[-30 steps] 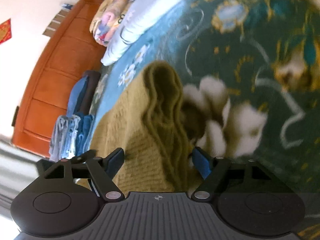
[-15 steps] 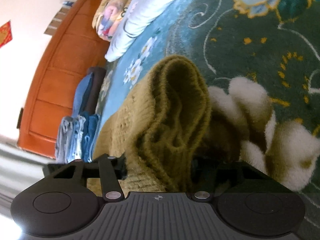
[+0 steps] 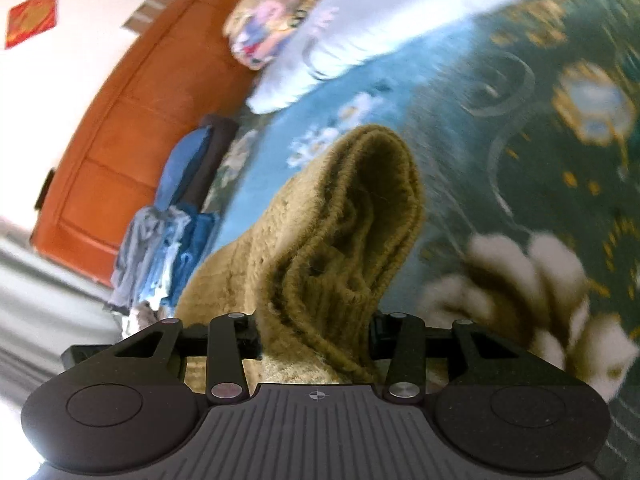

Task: Fold clothes
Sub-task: 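Lift the folded sweater with both grippers and carry it toward the clothes stack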

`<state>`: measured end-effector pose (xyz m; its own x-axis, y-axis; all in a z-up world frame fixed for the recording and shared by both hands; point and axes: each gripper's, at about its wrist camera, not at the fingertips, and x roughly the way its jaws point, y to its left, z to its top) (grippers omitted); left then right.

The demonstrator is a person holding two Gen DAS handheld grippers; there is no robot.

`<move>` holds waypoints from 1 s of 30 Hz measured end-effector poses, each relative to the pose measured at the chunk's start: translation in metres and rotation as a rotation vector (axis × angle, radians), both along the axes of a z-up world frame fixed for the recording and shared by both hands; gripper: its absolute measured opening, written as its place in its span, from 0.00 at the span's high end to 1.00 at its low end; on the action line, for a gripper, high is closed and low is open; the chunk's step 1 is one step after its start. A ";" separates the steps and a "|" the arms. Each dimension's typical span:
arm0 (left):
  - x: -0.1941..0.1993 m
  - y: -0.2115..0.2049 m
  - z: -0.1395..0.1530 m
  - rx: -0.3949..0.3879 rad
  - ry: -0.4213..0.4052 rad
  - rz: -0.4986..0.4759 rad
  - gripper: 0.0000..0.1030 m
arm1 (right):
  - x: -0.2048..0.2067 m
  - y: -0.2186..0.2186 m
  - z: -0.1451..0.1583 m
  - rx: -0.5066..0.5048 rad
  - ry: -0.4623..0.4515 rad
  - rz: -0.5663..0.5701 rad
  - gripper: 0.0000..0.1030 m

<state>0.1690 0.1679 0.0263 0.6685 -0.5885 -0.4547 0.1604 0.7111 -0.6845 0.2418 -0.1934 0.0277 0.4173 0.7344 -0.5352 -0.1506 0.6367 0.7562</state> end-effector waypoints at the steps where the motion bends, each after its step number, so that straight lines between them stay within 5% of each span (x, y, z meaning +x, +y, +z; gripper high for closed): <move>1: -0.005 0.003 0.006 -0.002 -0.010 0.012 0.73 | 0.002 0.006 0.009 -0.014 -0.016 0.017 0.62; 15: -0.069 0.102 0.102 0.036 -0.180 0.260 0.73 | 0.039 0.145 0.118 -0.030 -0.170 0.271 0.62; 30: -0.103 0.223 0.145 0.010 -0.272 0.434 0.73 | 0.077 0.302 0.177 -0.064 -0.256 0.476 0.62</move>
